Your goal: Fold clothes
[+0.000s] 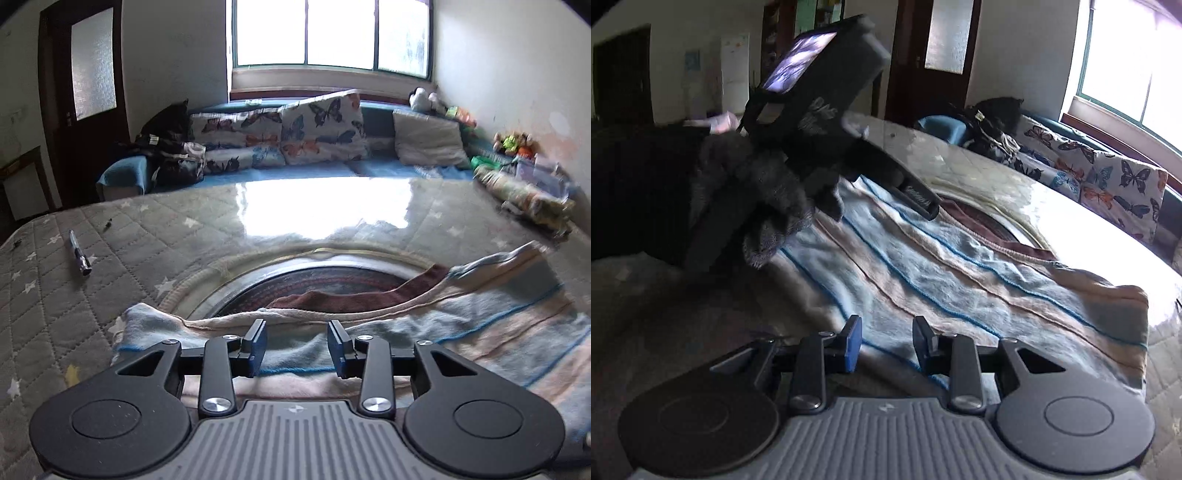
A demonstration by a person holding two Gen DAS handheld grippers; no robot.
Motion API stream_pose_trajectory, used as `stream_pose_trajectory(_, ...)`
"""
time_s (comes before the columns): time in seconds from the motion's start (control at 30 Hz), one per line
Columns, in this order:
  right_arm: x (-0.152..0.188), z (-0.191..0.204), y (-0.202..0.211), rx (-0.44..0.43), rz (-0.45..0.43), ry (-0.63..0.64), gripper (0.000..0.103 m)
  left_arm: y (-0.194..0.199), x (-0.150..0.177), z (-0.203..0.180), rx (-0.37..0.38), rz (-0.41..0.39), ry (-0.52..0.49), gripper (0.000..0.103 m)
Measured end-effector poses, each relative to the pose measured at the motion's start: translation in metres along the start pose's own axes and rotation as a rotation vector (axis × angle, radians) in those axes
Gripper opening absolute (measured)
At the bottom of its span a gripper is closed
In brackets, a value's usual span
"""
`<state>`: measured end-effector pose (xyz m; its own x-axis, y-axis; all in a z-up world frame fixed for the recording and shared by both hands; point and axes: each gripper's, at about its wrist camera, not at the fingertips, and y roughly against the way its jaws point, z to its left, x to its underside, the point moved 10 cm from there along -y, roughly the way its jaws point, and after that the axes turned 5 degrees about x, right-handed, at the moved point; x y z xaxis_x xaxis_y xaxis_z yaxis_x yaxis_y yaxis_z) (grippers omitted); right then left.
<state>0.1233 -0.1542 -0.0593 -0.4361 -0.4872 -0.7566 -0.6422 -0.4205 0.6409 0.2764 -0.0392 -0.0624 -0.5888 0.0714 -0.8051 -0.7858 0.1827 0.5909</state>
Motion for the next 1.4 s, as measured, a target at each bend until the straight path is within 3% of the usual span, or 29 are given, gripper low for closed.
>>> stream_pose_trajectory(0.1, -0.001, -0.016, 0.012, 0.025, -0.035, -0.068, 0.040, 0.023, 0.006, -0.011, 0.032, -0.031, -0.016, 0.053)
stream_pose_trajectory(0.27, 0.010, -0.057, 0.021, 0.130, -0.026, -0.182, 0.041, 0.047, 0.029, -0.028, 0.056, -0.024, -0.091, 0.072)
stream_pose_trajectory(0.4, 0.028, -0.088, 0.027, 0.177, -0.013, -0.293, 0.041, 0.055, 0.046, -0.021, 0.035, -0.009, -0.081, 0.080)
stream_pose_trajectory(0.57, 0.053, -0.119, 0.027, 0.231, -0.001, -0.393, 0.041, 0.058, 0.065, 0.001, -0.018, 0.013, -0.046, 0.083)
stream_pose_trajectory(0.63, 0.058, -0.125, 0.027, 0.214, -0.014, -0.424, 0.041, 0.058, 0.070, 0.009, -0.025, 0.024, -0.028, 0.083)
stream_pose_trajectory(0.83, 0.052, -0.126, 0.033, 0.214, -0.019, -0.404, 0.041, 0.069, 0.067, 0.022, -0.028, 0.007, 0.013, 0.084)
stream_pose_trajectory(0.97, 0.053, -0.122, 0.027, 0.201, 0.011, -0.388, 0.042, 0.067, 0.070, 0.024, -0.030, 0.026, -0.012, 0.084)
stream_pose_trajectory(1.13, 0.047, -0.124, 0.028, 0.193, 0.014, -0.370, 0.042, 0.072, 0.047, 0.024, -0.023, -0.005, -0.010, 0.083)
stream_pose_trajectory(1.4, 0.001, -0.144, 0.002, 0.187, -0.028, -0.343, 0.044, 0.035, 0.003, 0.037, 0.021, -0.012, 0.076, 0.082)
